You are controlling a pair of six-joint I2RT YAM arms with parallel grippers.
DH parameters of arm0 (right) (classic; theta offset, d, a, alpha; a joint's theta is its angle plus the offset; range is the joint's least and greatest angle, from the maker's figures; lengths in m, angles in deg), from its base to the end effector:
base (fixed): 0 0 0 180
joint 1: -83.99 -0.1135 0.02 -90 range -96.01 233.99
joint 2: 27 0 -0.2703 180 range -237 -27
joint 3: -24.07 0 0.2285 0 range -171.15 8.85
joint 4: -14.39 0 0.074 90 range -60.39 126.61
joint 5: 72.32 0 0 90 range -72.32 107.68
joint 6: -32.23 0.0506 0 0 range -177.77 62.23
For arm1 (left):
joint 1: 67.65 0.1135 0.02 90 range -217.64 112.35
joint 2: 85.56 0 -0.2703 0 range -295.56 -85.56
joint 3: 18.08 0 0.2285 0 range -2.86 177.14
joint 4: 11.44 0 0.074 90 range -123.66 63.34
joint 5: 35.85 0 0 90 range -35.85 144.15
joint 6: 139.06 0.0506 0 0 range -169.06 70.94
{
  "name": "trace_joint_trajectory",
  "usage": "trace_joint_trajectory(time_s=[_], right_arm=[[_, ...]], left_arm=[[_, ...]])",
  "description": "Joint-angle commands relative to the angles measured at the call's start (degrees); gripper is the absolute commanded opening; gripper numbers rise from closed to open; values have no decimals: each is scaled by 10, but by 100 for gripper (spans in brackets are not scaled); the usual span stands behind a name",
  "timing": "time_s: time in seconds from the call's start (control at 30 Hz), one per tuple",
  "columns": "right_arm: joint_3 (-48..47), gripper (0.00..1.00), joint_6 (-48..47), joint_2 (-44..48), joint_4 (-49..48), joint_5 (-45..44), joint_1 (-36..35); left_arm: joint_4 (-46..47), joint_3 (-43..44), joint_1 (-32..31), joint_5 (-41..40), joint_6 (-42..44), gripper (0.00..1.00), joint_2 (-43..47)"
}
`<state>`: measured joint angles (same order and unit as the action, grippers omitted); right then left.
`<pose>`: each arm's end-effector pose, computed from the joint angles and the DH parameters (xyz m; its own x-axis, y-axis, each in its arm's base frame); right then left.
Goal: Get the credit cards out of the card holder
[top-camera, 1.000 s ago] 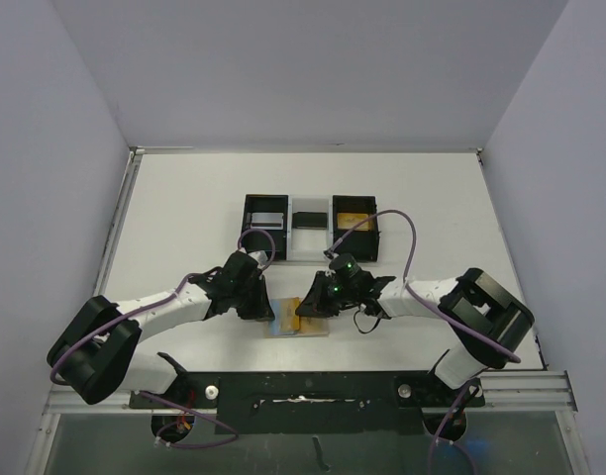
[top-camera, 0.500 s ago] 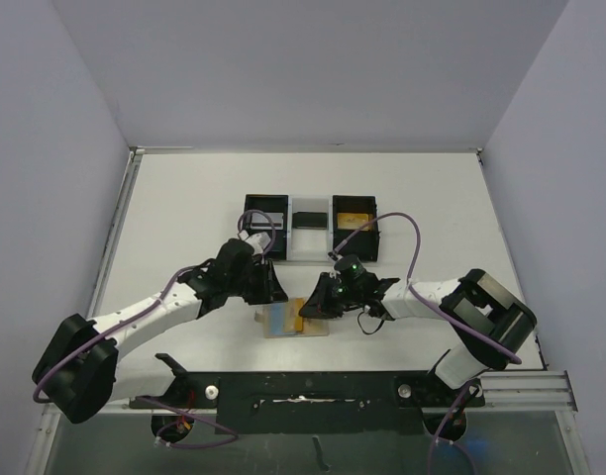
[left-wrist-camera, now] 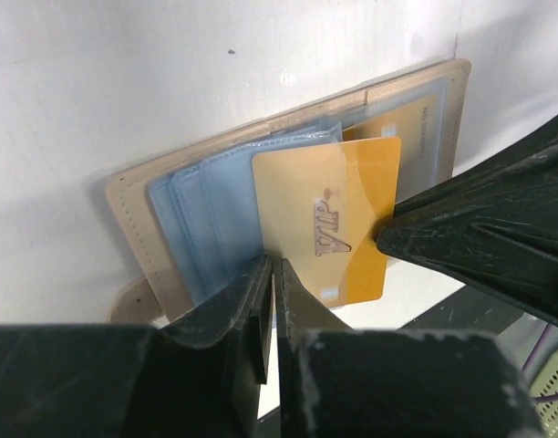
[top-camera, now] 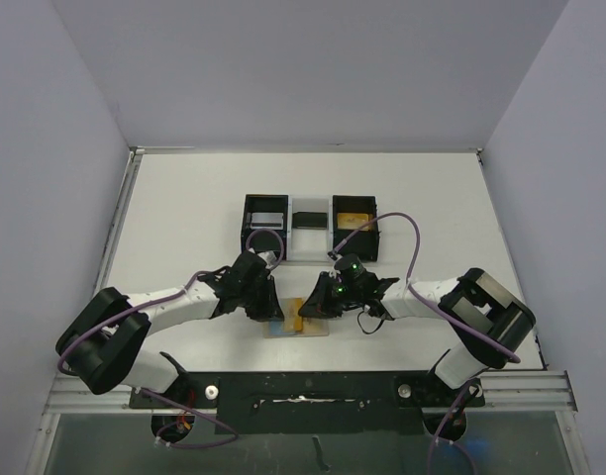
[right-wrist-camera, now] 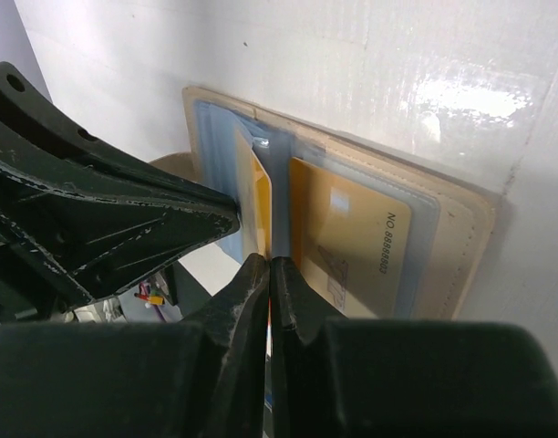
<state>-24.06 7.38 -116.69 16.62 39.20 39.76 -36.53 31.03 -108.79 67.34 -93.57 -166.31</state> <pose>0.1855 0.2065 0.1484 -0.9694 0.2344 -0.0730 0.0975 0.6405 0.7617 0.1722 -0.1657 0.1574 -0.9642 -0.0640 -0.2575 0.0826 0.8498 -0.5206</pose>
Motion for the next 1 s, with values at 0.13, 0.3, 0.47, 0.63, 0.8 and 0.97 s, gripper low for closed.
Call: trace_joint_trajectory(time_s=[0.13, 0.3, 0.47, 0.63, 0.8, 0.97], right_arm=[[8, 15, 18, -1, -75, 14, 3], [6, 19, 30, -31, -104, 22, -1], [8, 20, 34, -46, -121, 25, -5], [24, 7, 37, -24, -117, 19, -3], [25, 3, -5, 37, -39, 12, 9], [25, 2, -31, 107, 19, 18, 25]], left_arm=[[-22, 3, 0, -48, 13, 4, -14], [-23, 2, 0, -50, 15, 3, -15], [-22, -1, 0, -49, 15, 2, -13], [-26, 3, 0, -51, 17, 2, -14], [-33, 2, 0, -60, 16, 2, -1], [-33, 2, 0, -63, 16, 2, 3]])
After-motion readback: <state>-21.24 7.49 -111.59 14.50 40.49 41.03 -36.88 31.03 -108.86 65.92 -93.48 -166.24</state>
